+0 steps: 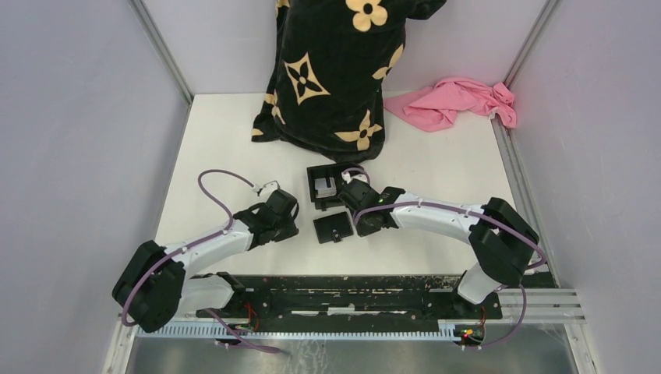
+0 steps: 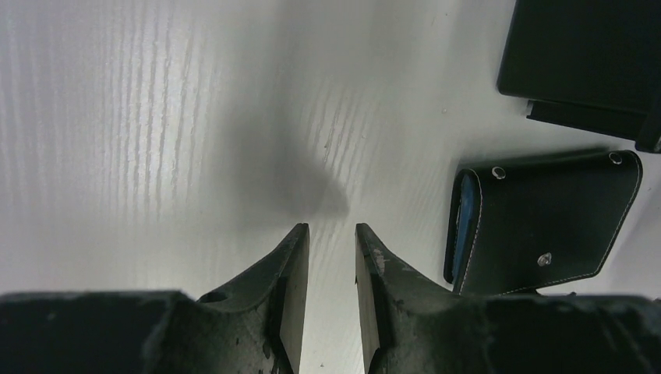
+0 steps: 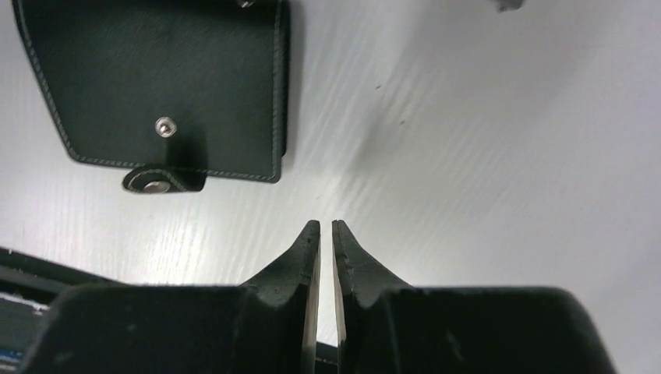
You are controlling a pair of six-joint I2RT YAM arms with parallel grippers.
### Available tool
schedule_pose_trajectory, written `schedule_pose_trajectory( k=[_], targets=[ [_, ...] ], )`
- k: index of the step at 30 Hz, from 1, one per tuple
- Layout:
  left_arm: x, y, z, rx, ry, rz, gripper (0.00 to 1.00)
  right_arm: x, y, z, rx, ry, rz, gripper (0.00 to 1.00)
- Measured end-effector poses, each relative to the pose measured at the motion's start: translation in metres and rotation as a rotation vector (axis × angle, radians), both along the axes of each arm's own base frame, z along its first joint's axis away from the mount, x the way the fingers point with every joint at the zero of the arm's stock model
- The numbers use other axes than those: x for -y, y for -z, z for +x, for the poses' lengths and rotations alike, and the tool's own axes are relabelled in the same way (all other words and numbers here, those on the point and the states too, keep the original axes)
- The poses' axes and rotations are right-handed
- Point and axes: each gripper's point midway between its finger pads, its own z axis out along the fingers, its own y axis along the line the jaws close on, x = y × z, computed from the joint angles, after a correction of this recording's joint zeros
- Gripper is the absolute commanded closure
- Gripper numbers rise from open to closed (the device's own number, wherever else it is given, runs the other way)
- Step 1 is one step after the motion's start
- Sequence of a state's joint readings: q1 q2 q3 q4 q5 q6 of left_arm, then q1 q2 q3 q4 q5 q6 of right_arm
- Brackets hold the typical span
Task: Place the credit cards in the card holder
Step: Adjust the card holder at the center of the board.
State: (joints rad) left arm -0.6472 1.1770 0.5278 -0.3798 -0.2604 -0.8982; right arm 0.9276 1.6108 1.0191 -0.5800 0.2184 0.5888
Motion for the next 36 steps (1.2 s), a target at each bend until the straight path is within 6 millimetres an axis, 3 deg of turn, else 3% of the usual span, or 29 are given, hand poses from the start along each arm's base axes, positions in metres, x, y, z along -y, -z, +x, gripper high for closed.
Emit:
schedule_pose_trajectory(
  k=[10,22,36],
  targets=[
    [0.018,0.005,0.031,0.028,-0.013,0.006,0.64,-0.025,0.005,-0.034,-0.071,-0.074,0.045,0.85],
    [0.030,0.008,0.061,0.101,-0.041,0.001,0.64,-0.032,0.023,-0.034,-0.097,-0.064,0.039,0.87],
    [0.052,0.007,0.077,0.164,-0.019,-0.095,0.64,-0.027,0.033,-0.020,-0.101,-0.020,0.034,0.87]
  ],
)
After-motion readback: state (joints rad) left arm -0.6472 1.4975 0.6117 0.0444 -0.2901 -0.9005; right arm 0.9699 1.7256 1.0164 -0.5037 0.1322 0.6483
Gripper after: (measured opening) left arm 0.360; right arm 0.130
